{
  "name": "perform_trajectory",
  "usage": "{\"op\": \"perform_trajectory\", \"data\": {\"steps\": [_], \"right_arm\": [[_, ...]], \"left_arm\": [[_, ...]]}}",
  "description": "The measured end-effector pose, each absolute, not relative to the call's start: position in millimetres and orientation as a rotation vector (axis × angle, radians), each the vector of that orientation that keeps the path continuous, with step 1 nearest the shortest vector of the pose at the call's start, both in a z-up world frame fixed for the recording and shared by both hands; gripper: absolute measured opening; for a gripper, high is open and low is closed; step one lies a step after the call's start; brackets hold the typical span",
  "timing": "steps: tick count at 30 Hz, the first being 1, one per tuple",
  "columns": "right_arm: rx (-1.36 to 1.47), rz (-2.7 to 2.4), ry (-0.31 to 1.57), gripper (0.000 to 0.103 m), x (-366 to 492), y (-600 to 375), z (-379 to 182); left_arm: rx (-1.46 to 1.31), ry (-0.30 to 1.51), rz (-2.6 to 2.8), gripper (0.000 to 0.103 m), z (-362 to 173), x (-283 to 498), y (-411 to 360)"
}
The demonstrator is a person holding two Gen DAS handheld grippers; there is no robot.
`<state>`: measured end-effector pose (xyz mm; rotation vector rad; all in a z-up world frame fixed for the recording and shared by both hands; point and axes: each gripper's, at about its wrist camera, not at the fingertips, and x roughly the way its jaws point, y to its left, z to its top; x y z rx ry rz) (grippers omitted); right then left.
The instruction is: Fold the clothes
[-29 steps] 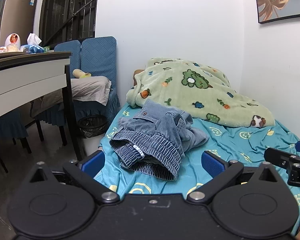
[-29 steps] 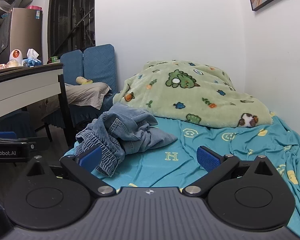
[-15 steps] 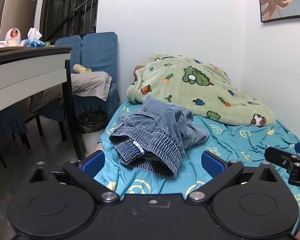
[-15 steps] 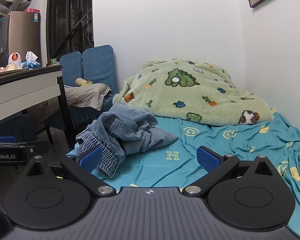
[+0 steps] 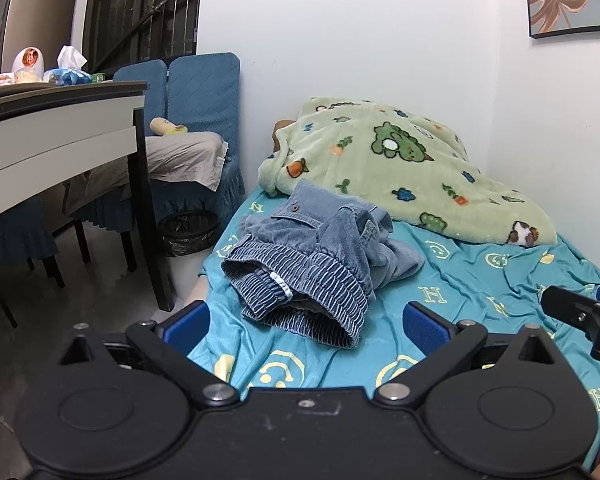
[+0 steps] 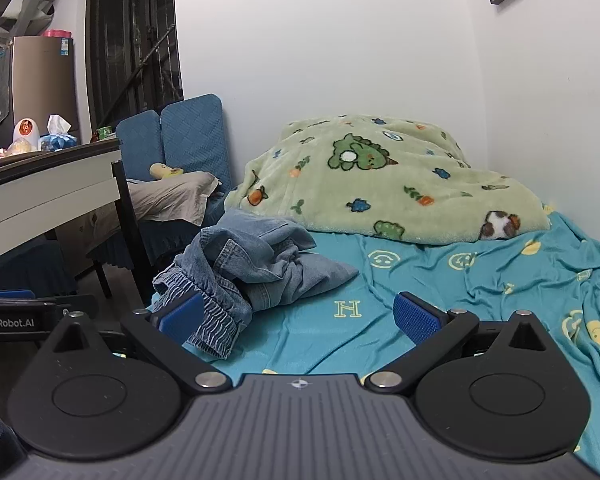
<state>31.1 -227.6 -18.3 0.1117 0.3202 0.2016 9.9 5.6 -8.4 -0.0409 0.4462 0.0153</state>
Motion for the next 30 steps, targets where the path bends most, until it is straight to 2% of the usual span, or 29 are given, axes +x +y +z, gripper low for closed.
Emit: {"op": "perform_trajectory", "data": {"steps": [20, 30], "right_arm": [[0.112, 0.22, 0.328, 0.102, 34, -226, -21], [0.175, 0.228, 0.351, 0.101, 67, -227, -24]], "left_arm": [[-0.026, 0.47, 0.039, 0.103, 0, 19, 2], [0.063, 0.511, 0.046, 0.102, 22, 75, 6]]}}
